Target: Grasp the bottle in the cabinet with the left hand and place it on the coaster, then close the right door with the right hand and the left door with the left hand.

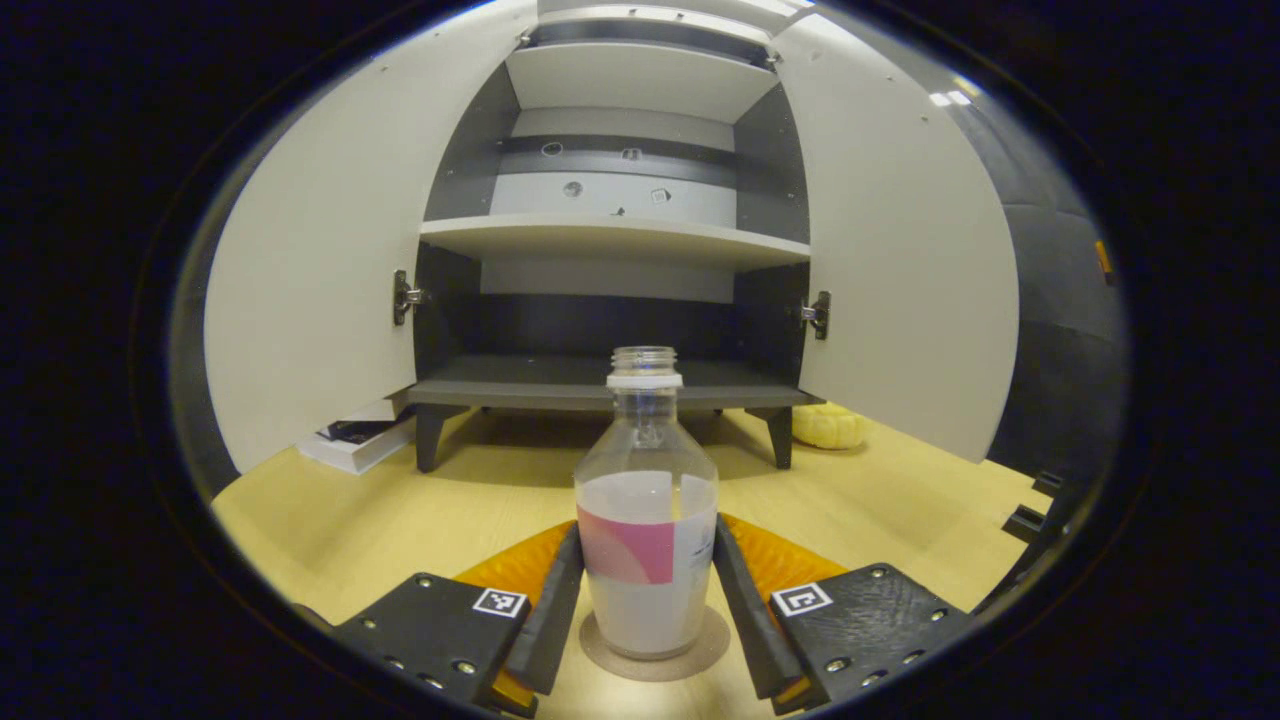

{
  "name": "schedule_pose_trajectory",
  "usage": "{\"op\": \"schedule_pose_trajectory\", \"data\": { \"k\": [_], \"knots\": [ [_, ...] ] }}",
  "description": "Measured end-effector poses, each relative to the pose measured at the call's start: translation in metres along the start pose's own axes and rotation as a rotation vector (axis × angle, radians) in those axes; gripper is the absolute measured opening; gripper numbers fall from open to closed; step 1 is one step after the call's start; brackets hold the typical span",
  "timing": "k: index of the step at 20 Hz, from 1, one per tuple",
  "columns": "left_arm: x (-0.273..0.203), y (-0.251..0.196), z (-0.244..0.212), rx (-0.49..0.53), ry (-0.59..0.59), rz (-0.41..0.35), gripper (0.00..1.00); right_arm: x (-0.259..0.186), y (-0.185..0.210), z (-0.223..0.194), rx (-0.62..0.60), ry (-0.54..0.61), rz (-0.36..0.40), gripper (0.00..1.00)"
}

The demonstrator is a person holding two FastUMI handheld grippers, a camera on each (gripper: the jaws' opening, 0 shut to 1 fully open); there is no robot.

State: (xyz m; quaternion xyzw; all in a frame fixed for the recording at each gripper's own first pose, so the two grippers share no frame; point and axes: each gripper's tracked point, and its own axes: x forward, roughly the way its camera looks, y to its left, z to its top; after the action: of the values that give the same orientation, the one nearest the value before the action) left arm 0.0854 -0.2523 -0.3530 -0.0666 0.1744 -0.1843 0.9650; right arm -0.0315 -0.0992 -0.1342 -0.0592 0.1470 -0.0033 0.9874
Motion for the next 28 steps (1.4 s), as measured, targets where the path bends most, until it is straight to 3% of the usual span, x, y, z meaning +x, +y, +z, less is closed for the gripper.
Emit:
{"op": "schedule_pose_trajectory", "data": {
  "k": [1,2,5,6,7,8,9,10,11,12,20,28],
  "knots": [
    [0.0,0.0,0.002,-0.005,0.002,0.004,0.81,0.001,0.002,0.002,0.001,-0.002,0.005,0.98],
    [-0.003,0.0,0.001,-0.003,0.006,0.01,0.67,0.003,0.004,0.002,0.002,-0.004,0.011,0.98],
    [-0.005,0.0,0.001,0.037,0.022,0.022,0.8,0.006,0.011,0.005,0.004,-0.012,0.025,0.98],
    [-0.009,-0.003,0.002,0.049,0.022,0.024,0.76,0.007,0.012,0.005,0.005,-0.014,0.029,0.98],
    [-0.01,-0.004,0.005,0.054,0.018,0.026,0.88,0.008,0.014,0.007,0.005,-0.019,0.032,0.98],
    [-0.011,-0.006,0.009,0.052,0.014,0.025,0.88,0.007,0.015,0.008,0.005,-0.022,0.035,0.98],
    [-0.012,-0.007,0.012,0.047,0.013,0.021,0.82,0.008,0.015,0.01,0.006,-0.026,0.036,0.98],
    [-0.015,-0.008,0.016,0.046,0.007,0.025,0.82,0.008,0.015,0.012,0.01,-0.031,0.037,0.98],
    [-0.017,-0.008,0.022,0.05,0.0,0.028,0.88,0.008,0.015,0.015,0.018,-0.037,0.038,0.98],
    [-0.02,-0.007,0.031,0.055,-0.008,0.033,0.82,0.009,0.015,0.018,0.028,-0.044,0.04,0.98],
    [-0.081,0.001,0.125,0.066,-0.106,0.098,0.82,0.025,-0.003,0.071,0.089,-0.14,0.04,0.97],
    [-0.153,0.045,0.205,0.048,-0.178,0.214,0.81,0.065,-0.025,0.135,0.112,-0.234,-0.034,0.97]
  ]
}}
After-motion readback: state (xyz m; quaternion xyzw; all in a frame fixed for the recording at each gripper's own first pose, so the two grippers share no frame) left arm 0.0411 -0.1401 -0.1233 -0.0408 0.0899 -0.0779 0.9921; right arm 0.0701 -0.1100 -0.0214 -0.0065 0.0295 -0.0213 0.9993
